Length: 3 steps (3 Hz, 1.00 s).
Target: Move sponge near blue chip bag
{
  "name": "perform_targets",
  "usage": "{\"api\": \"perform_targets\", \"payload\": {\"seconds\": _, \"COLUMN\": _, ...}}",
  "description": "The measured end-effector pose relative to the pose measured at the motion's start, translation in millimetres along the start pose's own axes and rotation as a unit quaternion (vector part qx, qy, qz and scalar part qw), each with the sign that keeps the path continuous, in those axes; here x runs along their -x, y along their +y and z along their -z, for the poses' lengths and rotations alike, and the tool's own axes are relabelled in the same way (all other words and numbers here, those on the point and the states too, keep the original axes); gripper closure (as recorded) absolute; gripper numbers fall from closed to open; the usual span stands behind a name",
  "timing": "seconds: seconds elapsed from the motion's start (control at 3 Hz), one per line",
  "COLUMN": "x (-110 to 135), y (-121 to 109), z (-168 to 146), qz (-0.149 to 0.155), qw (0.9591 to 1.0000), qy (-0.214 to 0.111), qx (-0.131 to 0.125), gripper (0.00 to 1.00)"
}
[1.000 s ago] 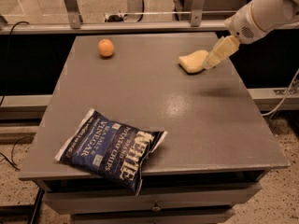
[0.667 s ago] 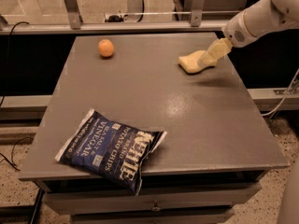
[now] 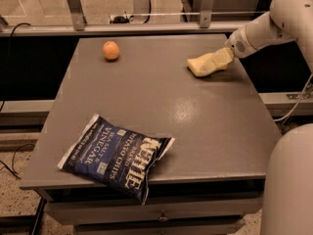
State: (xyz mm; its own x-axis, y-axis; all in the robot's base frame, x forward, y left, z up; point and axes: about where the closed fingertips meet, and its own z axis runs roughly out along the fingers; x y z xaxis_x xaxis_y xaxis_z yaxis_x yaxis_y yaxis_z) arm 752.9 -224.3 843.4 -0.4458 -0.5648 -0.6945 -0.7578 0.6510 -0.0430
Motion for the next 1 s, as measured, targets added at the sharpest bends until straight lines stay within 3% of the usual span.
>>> {"api": "perform_targets", "payload": {"seconds": 0.67, "x": -4.4, "y": 4.5, "z": -10.0, "qz": -0.002, "qw": 0.9992, "qy": 0.002, "qx": 0.04, "gripper": 0.4}}
{"api": "perform_targets", "payload": {"seconds": 1.0, "x": 11.9, "y": 18.5, "z": 8.2, "qz": 0.029, "qw": 0.998, "qy": -0.008, "qx": 0.056, "gripper": 0.64}}
